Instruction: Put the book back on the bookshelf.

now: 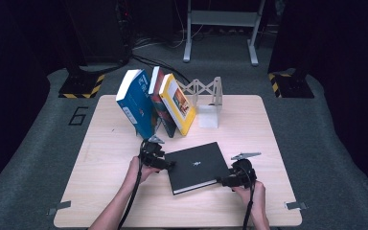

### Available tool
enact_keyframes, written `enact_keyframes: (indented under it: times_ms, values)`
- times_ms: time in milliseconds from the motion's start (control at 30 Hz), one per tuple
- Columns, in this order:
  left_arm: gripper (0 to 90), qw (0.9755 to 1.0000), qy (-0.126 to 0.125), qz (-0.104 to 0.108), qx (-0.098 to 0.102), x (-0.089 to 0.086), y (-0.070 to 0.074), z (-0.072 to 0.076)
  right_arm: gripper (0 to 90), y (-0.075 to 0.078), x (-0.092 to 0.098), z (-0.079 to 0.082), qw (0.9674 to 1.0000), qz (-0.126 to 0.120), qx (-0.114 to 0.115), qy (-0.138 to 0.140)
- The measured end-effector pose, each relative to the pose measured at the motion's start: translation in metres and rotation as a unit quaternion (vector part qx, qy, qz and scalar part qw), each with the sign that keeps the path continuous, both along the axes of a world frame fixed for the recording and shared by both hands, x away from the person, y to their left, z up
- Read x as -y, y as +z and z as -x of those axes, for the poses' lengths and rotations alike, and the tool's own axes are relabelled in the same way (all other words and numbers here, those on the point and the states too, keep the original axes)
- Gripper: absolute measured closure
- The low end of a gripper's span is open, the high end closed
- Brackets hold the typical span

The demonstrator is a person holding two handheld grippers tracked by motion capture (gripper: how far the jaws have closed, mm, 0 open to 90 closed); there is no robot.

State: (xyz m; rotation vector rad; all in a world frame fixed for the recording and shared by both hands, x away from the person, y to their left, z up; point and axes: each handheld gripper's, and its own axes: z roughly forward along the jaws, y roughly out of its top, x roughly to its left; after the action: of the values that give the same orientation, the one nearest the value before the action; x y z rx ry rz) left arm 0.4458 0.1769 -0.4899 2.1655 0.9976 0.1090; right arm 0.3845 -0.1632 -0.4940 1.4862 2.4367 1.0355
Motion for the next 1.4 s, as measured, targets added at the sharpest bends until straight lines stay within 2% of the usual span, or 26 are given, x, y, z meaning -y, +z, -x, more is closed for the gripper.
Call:
enact_keyframes:
  times_ms: [33,167,233,467,600,633,733,833,933,1167,1233,1333,1400]
  values:
    - [26.5,1.0,0.001,0.004,0.001,0.0,0.0,0.001,25.5,0.0,0.002,-0.002,1.0,-0.001,0.006,0.002]
    - [27.7,1.0,-0.006,0.004,-0.004,-0.003,0.0,0.0,26.2,0.001,0.003,-0.003,1.0,0.003,-0.002,-0.005]
    - [27.4,1.0,0.002,0.008,-0.004,-0.002,-0.001,-0.001,28.7,0.002,0.004,0.001,0.9998,0.015,0.009,-0.007]
    - [27.4,1.0,0.001,0.004,-0.002,0.001,0.0,-0.005,31.2,-0.003,0.005,0.01,0.9993,0.034,-0.002,-0.014]
    - [28.5,1.0,-0.004,0.001,-0.003,0.0,0.0,-0.004,36.9,-0.008,0.001,0.006,0.9986,0.048,0.006,-0.02]
    - [28.7,0.9999,0.003,0.008,-0.006,0.0,0.0,-0.003,36.6,-0.008,-0.001,0.004,0.9985,0.049,0.009,-0.021]
    - [28.8,0.9999,-0.008,0.002,-0.008,-0.002,0.001,-0.001,35.2,-0.008,0.0,0.0,0.9986,0.052,0.002,-0.014]
    - [29.0,0.9999,-0.015,-0.001,-0.007,-0.002,0.001,0.003,38.0,-0.008,0.003,-0.003,0.9984,0.052,0.007,-0.023]
    - [29.2,0.9998,-0.019,-0.001,-0.008,-0.001,0.001,0.008,38.5,-0.006,0.005,-0.01,0.9976,0.063,0.005,-0.028]
    - [30.9,0.9994,-0.032,0.006,-0.013,0.004,0.0,0.024,42.6,-0.006,0.011,-0.024,0.9958,0.071,0.021,-0.054]
    - [31.1,0.9991,-0.038,0.011,-0.015,0.004,0.0,0.028,42.6,-0.009,0.012,-0.026,0.9959,0.069,0.01,-0.057]
    - [32.6,0.9992,-0.026,0.019,-0.023,0.003,-0.001,0.029,44.4,-0.01,0.012,-0.023,0.9955,0.074,0.021,-0.056]
    - [30.9,0.9994,-0.013,0.023,-0.021,0.002,-0.001,0.025,45.1,-0.011,0.014,-0.021,0.9952,0.073,0.028,-0.058]
